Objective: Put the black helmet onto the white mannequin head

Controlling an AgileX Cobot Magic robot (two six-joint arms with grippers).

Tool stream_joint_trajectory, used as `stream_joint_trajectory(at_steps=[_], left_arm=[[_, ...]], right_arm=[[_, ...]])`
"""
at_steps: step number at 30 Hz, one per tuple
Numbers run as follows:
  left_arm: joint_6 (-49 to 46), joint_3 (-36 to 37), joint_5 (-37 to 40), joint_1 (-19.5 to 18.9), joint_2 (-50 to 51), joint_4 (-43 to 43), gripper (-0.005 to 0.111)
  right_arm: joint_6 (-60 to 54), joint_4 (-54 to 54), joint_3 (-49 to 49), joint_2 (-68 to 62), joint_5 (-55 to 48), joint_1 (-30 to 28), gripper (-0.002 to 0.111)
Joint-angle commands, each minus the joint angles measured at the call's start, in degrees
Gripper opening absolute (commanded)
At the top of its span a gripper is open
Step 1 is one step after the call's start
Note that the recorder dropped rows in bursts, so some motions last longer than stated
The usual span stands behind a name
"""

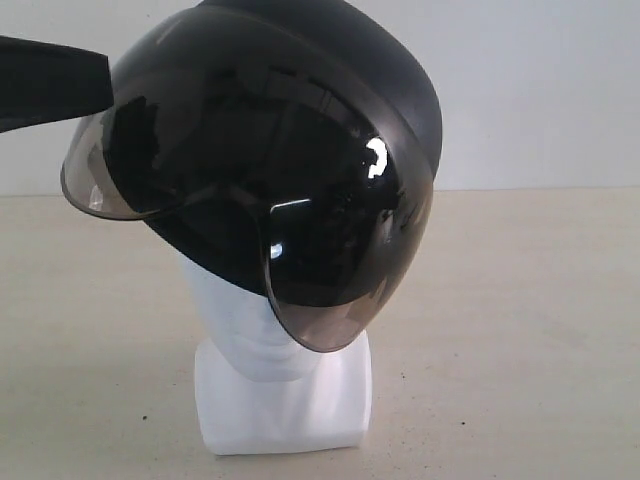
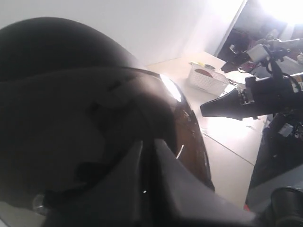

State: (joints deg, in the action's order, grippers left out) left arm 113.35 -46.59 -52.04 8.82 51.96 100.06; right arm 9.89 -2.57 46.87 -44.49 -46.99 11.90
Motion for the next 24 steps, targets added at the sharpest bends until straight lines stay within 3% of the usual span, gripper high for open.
stream_joint_trajectory(at_steps=[1,9,14,16,24], left_arm=[[-0.59,0.17,-0.20,2.36,0.20,-0.11,0.004],[-1.18,0.17,1.65,2.74,0.20,-0.11,0.004],[-1.46,0.76,-7.53,2.74,0.40,-0.11,0.004],[-3.01,1.16,-7.29,2.74,0.40,-0.11,0.004],[-8.98,1.16,13.91,5.20,-7.19,-0.11,0.004]], right_arm=[[0.10,0.00,0.49,-0.14,0.15,0.09,0.000],[0.20,-0.11,0.49,-0.14,0.26,0.09,0.000],[0.20,-0.11,0.49,-0.14,0.26,0.09,0.000],[0.22,-0.11,0.49,-0.14,0.38,0.09,0.000],[0.22,-0.11,0.49,-0.14,0.44,0.09,0.000]])
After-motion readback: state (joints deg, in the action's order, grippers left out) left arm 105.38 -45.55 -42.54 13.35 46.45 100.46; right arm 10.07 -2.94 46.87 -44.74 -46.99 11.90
